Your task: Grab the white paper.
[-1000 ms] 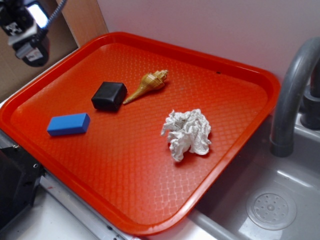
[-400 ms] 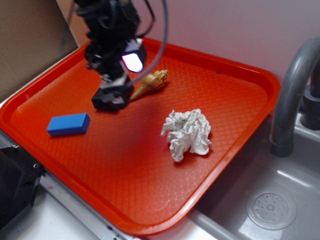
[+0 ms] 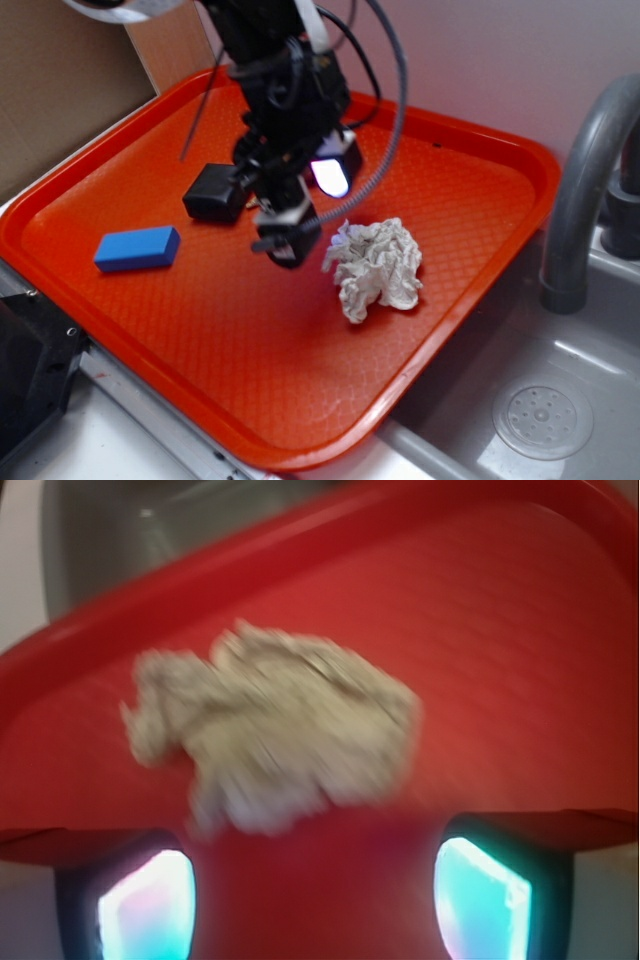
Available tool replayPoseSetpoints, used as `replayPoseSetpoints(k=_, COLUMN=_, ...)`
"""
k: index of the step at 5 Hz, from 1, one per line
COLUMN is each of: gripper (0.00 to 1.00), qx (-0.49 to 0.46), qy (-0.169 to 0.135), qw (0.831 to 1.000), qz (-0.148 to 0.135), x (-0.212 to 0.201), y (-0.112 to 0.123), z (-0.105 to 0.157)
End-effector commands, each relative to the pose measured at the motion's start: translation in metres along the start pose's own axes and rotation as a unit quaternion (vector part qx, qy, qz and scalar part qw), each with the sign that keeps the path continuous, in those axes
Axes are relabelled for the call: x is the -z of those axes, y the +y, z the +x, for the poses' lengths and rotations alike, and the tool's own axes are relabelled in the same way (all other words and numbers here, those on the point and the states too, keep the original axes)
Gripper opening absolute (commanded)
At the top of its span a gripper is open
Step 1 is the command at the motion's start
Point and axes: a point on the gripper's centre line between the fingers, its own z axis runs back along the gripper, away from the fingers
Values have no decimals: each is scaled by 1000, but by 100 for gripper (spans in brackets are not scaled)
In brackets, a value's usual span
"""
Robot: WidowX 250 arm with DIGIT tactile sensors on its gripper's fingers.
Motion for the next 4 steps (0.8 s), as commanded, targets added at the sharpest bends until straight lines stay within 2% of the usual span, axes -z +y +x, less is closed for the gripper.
replayPoseSetpoints(k=1, gripper=100, qx=21, qy=17, qw=1000, qz=7, x=18, y=-37, z=40)
replayPoseSetpoints(k=2, gripper=100, qx=-1, qy=61, qw=998, qz=33, x=32, y=-38, z=42)
replayPoseSetpoints(k=3, gripper=100, qx=-29, qy=89, qw=995, qz=45, x=40, y=-39, z=38)
replayPoseSetpoints(k=4, gripper=0, qx=-68, qy=96, qw=992, qz=49, x=39, y=-36, z=32)
